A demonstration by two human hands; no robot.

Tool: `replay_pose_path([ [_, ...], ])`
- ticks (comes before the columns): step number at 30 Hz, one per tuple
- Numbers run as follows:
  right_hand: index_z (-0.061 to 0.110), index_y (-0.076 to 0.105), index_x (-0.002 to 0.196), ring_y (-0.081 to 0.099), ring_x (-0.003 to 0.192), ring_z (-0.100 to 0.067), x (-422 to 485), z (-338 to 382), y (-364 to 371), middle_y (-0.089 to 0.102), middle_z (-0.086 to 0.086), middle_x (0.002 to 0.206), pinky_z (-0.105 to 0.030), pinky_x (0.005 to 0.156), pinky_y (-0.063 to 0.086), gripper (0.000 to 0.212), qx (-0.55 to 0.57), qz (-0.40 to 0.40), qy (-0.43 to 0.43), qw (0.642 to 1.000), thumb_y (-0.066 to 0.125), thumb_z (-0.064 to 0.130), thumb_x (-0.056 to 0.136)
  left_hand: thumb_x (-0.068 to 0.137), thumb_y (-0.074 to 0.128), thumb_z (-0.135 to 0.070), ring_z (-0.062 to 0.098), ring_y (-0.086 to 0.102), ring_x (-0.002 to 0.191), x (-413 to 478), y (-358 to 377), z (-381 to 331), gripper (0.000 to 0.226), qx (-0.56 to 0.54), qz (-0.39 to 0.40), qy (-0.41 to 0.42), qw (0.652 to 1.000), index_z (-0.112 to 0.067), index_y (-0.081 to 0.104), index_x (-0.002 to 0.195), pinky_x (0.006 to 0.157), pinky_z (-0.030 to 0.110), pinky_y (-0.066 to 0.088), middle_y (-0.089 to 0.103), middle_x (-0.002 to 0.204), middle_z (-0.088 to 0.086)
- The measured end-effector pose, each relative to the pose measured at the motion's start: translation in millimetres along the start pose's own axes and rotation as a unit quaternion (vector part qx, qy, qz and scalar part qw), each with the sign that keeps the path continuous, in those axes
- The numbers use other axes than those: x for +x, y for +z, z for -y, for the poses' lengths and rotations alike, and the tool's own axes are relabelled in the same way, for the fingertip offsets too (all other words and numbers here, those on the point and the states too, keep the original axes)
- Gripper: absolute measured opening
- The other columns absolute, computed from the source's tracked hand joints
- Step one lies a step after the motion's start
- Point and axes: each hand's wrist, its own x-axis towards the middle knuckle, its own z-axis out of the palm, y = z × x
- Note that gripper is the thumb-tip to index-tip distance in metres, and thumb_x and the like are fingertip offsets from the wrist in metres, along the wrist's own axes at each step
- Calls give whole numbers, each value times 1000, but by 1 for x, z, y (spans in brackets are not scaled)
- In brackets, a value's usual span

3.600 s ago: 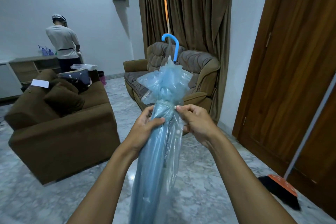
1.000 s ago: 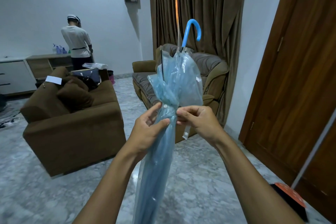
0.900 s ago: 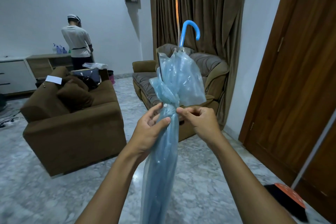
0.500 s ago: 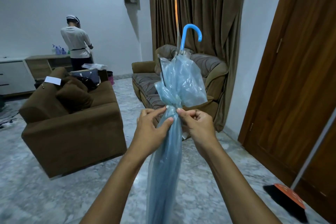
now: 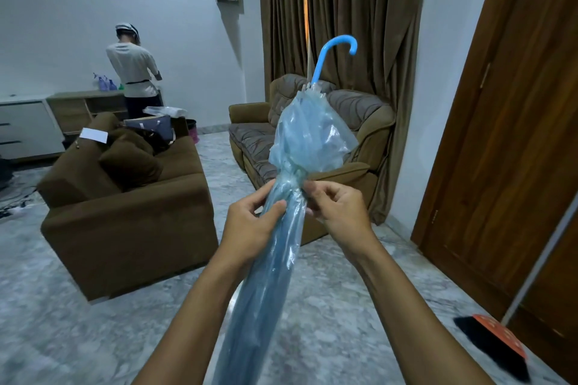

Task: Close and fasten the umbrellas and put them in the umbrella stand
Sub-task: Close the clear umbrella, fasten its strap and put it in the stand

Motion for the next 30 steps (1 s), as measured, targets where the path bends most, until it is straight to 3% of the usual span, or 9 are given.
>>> replay_pose_path([
  [2,7,77,80,47,80,-34,1,-2,2,59,-30,86,-30,61,43,23,86,15,45,995,67,25,90,90,64,-7,11,70,89,2,-3,-4,38,-63,28,-14,998,-17,65,126,72,22,55,74,111,3],
  [5,10,80,83,45,67,-20,2,-4,4,62,-19,78,-19,52,39,24,144,22,86,986,69,32,84,89,62,-4,13,70,81,4,-5,-8,34,-124,53,-30,990,-15,67,121,67,22,57,75,106,6],
  [10,3,74,91,70,79,-19,-1,-7,6,76,-13,88,-27,75,57,18,125,-27,44,991,71,20,85,92,58,-8,16,69,80,3,-3,-1,33,-180,79,-52,979,-12,65,124,68,25,58,73,104,9],
  [14,1,69,91,61,78,-33,-3,-5,6,71,-25,87,-36,67,50,17,89,-68,57,992,72,18,87,93,59,-11,24,68,101,9,-4,-1,30,-86,94,-59,990,-13,67,122,92,35,53,73,110,10],
  [17,2,69,87,71,82,-35,0,-3,5,75,-21,87,-41,73,59,14,47,-119,32,991,73,15,87,94,60,-20,11,71,91,10,-1,-14,30,64,87,-25,994,-22,67,124,83,27,57,76,98,-3],
  [20,11,72,77,73,75,-17,0,-1,8,76,-7,76,-34,72,61,10,-35,-149,-1,988,75,16,85,86,68,-36,5,66,94,-3,13,-24,41,212,82,14,974,-36,57,125,80,24,54,69,105,-11],
  [22,12,73,76,72,71,-14,-2,0,10,75,-4,73,-30,68,60,10,-73,-151,-14,986,75,17,84,79,70,-39,8,61,100,-10,23,-21,57,276,68,36,958,-35,46,131,79,22,50,62,112,-9],
  [27,3,70,93,69,69,-22,-4,10,3,74,-8,75,-26,58,59,10,-16,-49,29,998,63,11,93,83,69,-20,0,63,90,-5,18,-18,44,225,45,58,971,-41,55,120,67,5,45,66,100,-16],
  [30,-4,69,97,73,70,-18,-2,15,-7,76,-11,79,-24,64,61,14,68,-15,51,996,64,8,91,86,69,-8,-14,63,91,-1,4,-18,52,122,81,60,987,-38,56,126,73,2,45,63,102,-31],
])
